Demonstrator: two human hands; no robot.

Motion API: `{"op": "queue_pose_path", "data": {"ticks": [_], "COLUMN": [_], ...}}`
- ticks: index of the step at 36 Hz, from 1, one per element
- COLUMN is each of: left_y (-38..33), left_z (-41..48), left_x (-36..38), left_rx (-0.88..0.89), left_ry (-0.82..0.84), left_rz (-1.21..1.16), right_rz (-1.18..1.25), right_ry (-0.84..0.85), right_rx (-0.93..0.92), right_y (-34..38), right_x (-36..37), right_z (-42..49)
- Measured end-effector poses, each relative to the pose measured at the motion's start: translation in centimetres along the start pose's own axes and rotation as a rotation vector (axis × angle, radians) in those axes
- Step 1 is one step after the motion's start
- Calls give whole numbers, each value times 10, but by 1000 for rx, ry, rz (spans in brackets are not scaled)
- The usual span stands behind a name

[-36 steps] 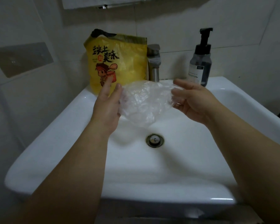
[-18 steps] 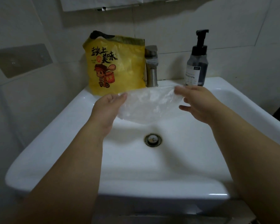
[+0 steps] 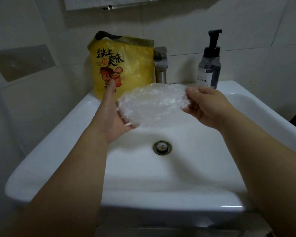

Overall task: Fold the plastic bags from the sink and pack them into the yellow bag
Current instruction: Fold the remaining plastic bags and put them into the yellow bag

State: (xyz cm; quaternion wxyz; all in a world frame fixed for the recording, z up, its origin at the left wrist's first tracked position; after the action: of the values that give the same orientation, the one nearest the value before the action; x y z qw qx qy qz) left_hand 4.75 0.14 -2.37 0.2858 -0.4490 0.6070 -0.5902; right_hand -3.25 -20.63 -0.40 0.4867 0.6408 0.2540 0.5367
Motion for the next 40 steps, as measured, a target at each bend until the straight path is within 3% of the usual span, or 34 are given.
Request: {"op": "queue_pose_path", "data": {"ticks": [2,5,9,12,19,22,25,27,31,34,40], "left_y": [5,6,-3,-4,-2,-14,-24,-13,19,28,18], "left_z": [-3,-2,3,6,7,1,-1,0,-6,-2,9], "left_x": [7,3,-5,-11,-5,0,-12,-4,64,77,52], "left_rx": [-51,-10,92,95,66,129,244,160,28,-5,31], "left_ry": [72,-40,-44,-42,-11,50,-35,-71,325,242,108], "left_rz": [66,126,-19,-104,-47,-272,-571,-491,-33,104,-30], "right_rz": [-7,-1,6,-52,-440,-445,-143,22,-18,-126,-434], "right_ry": [4,5,24,131,293,286,264,226,180,160,175], "right_rx": [8,19,120,226,403,364,235,179,146,107,74], "right_y": [-1,0,-1,-4,-18,-19,-13,-16,-36,-43,-51], "right_x": [0,-2,-5,-1,7,9,28,41,54,57,56], "right_z": [0,0,-1,-5,-18,-16,-13,-12,-14,-17,-19]}}
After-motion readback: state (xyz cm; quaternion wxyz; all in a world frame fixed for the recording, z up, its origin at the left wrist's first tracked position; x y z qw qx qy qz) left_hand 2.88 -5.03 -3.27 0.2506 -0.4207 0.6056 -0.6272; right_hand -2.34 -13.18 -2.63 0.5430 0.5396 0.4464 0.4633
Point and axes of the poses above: each hand's wrist, its own z-axis towards the middle knuckle, its own x-axis out of the palm, y = z × x, the point moved 7 cm from there along z, towards the middle knuckle, and after that the axes turned 9 degrees about z, right-handed, at the moved point
